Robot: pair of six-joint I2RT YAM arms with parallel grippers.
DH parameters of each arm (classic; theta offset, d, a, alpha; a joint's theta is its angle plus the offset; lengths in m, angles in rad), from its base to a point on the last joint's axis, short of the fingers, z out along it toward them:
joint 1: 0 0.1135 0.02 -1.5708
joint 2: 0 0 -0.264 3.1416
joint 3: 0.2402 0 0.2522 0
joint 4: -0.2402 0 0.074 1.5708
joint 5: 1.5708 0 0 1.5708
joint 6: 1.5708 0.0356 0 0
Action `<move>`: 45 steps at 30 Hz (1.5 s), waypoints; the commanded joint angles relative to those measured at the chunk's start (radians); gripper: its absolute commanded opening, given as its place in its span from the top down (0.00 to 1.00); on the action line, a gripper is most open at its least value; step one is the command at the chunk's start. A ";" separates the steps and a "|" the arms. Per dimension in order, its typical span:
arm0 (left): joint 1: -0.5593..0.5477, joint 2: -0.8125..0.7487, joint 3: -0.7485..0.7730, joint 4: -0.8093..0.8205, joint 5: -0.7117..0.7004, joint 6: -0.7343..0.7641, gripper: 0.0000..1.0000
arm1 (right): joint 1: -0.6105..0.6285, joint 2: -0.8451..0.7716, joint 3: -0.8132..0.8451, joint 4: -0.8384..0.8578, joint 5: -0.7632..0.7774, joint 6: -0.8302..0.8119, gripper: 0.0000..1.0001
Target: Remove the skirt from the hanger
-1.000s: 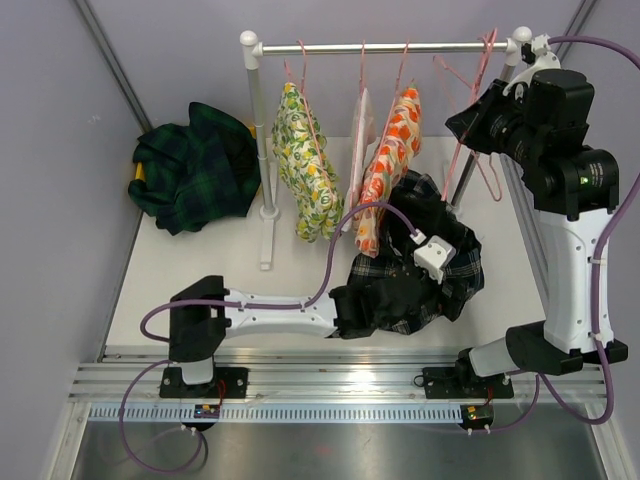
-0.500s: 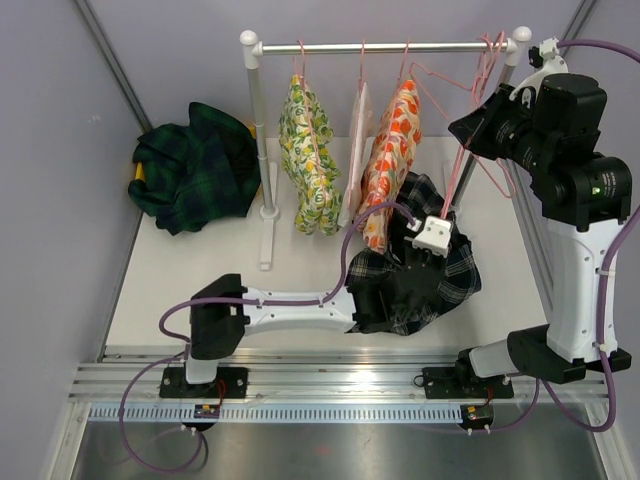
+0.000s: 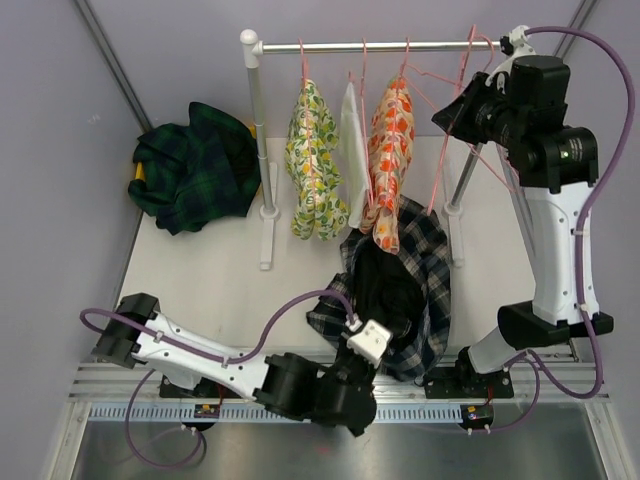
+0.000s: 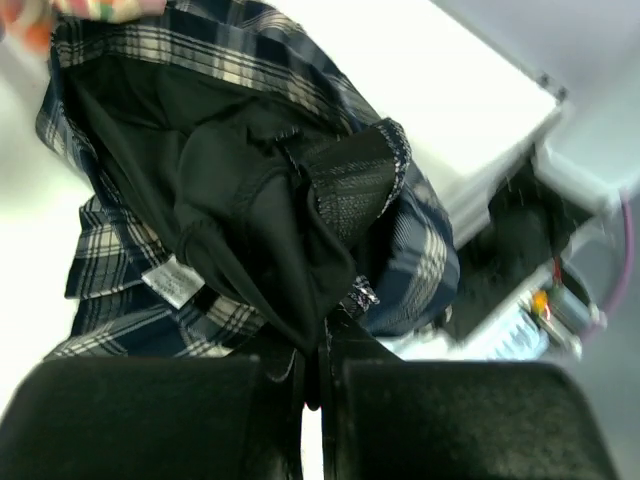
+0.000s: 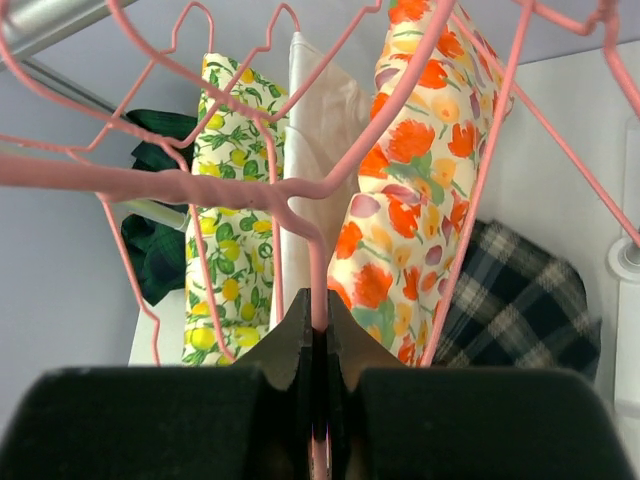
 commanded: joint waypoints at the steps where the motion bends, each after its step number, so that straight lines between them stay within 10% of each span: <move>1: -0.107 -0.044 0.096 -0.393 -0.206 -0.364 1.00 | 0.009 0.064 0.062 0.059 -0.046 -0.018 1.00; 7: -0.236 0.084 0.355 -1.361 -0.300 -1.081 1.00 | 0.010 0.192 0.171 0.052 -0.067 -0.026 1.00; 19: -0.225 -0.012 0.405 -1.364 -0.444 -0.963 1.00 | 0.009 0.223 -0.042 0.120 -0.011 -0.038 1.00; 23: -0.106 -0.066 0.446 -1.220 -0.482 -0.691 1.00 | 0.009 0.206 -0.093 0.108 0.002 -0.052 1.00; 27: 0.079 -0.161 0.396 -0.901 -0.427 -0.063 1.00 | 0.009 0.145 -0.167 0.117 0.009 -0.067 0.91; 29: 0.147 -0.278 0.330 -0.703 -0.390 0.198 1.00 | 0.009 0.122 -0.202 0.114 0.017 -0.073 0.64; 31: 0.225 -0.393 0.275 -0.439 -0.328 0.372 1.00 | 0.009 0.089 -0.230 0.111 0.029 -0.085 0.01; 39: 0.377 -0.716 0.194 0.237 -0.259 1.070 1.00 | 0.009 -0.012 -0.211 0.060 0.075 -0.090 0.00; 45: 0.604 -0.573 0.425 0.154 -0.053 1.192 1.00 | 0.009 -0.147 -0.279 0.118 0.049 -0.059 0.00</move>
